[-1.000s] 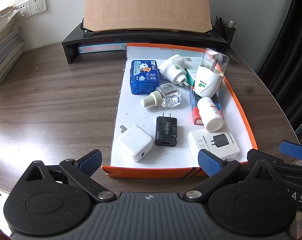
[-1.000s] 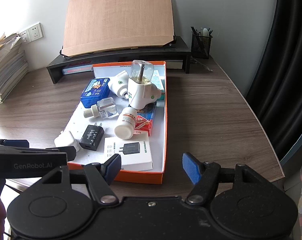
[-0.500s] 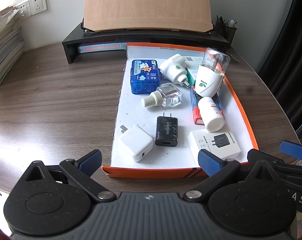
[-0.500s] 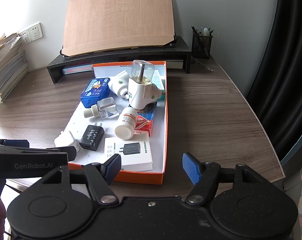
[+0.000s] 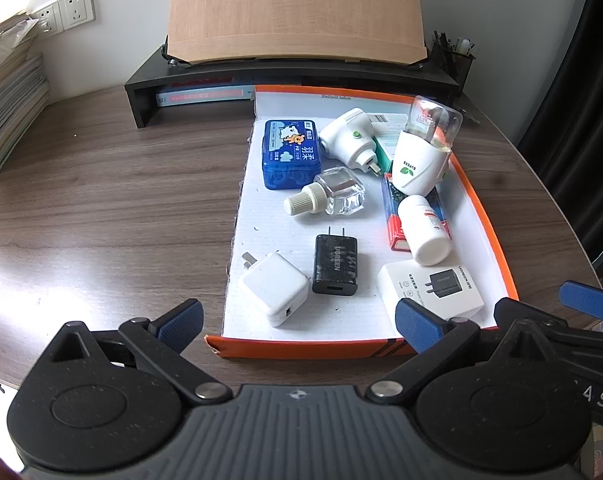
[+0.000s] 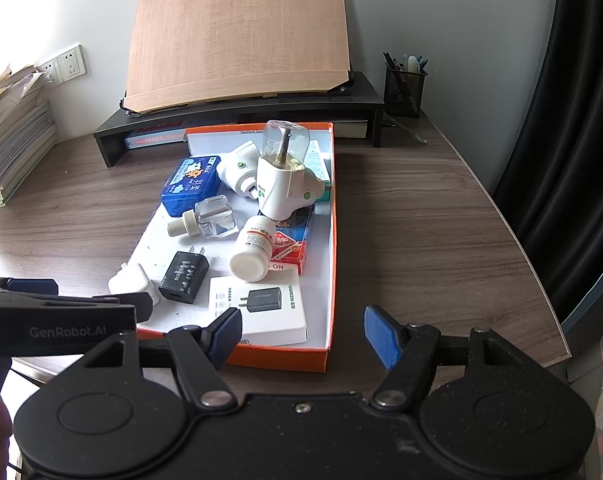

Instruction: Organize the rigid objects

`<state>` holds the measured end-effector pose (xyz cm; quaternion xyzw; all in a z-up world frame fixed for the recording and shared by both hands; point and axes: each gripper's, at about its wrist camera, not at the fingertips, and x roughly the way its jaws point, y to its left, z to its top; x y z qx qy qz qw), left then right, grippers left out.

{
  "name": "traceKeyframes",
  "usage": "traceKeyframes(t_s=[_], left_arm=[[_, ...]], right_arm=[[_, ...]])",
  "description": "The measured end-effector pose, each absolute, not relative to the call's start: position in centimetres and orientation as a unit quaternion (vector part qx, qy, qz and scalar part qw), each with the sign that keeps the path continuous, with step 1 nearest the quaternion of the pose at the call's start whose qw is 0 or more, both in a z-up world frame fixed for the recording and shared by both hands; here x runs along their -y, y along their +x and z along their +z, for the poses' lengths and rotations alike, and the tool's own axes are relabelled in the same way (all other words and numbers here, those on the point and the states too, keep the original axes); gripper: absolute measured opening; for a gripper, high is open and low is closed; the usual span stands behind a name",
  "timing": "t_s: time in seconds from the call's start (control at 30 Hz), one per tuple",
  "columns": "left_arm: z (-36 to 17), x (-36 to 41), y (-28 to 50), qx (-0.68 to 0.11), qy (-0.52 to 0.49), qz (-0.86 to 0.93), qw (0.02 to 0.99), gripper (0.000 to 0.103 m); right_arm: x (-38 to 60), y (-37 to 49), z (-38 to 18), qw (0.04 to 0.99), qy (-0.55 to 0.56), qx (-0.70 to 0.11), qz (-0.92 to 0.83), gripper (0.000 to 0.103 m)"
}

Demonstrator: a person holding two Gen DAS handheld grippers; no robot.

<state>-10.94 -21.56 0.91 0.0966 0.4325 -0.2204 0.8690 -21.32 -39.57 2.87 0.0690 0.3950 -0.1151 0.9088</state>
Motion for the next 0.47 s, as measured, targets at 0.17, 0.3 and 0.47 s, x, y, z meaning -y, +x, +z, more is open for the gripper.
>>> traceKeyframes(t_s=[0.17,0.3,0.47], left_arm=[[0.9,21.56,-10.84,-0.434,0.097,-0.22,0.868,0.103],[0.87,21.62,-10.77,-0.434,0.097,-0.221,0.868,0.103],[0.78,21.97,-10.62,-0.436,0.096,-0.222,0.867,0.103]], right_arm=[[39.52,-21.2,2.85,0.909,0.069,-0.395,-0.116,0.081],[39.48,-21.11,2.79,0.908,0.07,-0.396,-0.115,0.081],[39.48,-21.1,2.78,0.908,0.069,-0.397,-0.116,0.081]])
